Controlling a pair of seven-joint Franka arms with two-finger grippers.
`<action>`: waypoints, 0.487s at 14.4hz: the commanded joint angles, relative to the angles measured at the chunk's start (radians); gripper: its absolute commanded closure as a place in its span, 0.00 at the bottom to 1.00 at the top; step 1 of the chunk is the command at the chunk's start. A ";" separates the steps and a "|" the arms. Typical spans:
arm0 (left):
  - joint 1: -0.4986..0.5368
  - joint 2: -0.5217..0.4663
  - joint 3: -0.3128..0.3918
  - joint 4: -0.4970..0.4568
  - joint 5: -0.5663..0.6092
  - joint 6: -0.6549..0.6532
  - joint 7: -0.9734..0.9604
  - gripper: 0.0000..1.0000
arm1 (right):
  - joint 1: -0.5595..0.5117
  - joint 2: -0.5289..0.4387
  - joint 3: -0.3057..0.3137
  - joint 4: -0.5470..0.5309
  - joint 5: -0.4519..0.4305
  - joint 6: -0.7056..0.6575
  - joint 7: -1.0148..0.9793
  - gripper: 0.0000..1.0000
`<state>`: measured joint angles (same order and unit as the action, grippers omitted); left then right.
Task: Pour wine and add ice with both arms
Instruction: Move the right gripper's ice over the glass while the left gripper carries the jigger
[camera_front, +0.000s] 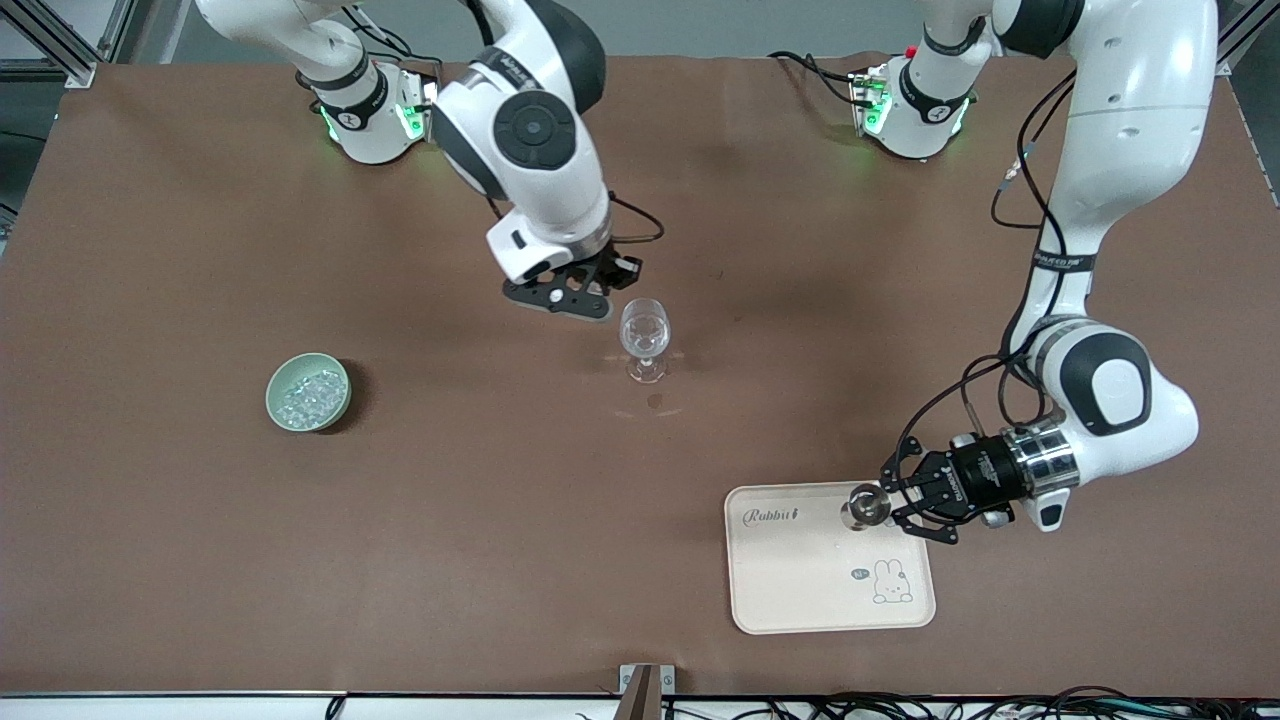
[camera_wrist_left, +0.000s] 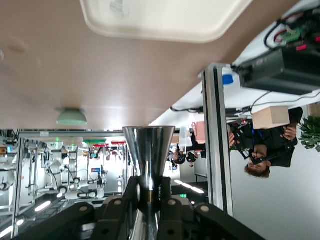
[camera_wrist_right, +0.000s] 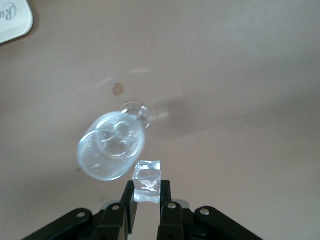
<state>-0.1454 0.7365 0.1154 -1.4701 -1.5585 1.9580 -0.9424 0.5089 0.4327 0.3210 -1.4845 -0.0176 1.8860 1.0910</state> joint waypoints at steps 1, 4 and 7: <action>0.003 0.060 0.009 0.045 -0.026 -0.016 0.065 0.98 | 0.060 0.084 -0.002 0.110 -0.015 -0.010 0.111 0.99; -0.005 0.089 0.009 0.042 -0.028 -0.022 0.137 0.98 | 0.092 0.113 -0.002 0.127 -0.016 0.005 0.141 0.99; -0.011 0.124 0.009 0.044 -0.026 -0.021 0.190 0.97 | 0.100 0.127 -0.003 0.127 -0.018 0.027 0.159 0.99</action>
<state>-0.1500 0.8308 0.1156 -1.4534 -1.5596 1.9558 -0.7929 0.6041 0.5428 0.3205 -1.3854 -0.0194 1.9134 1.2229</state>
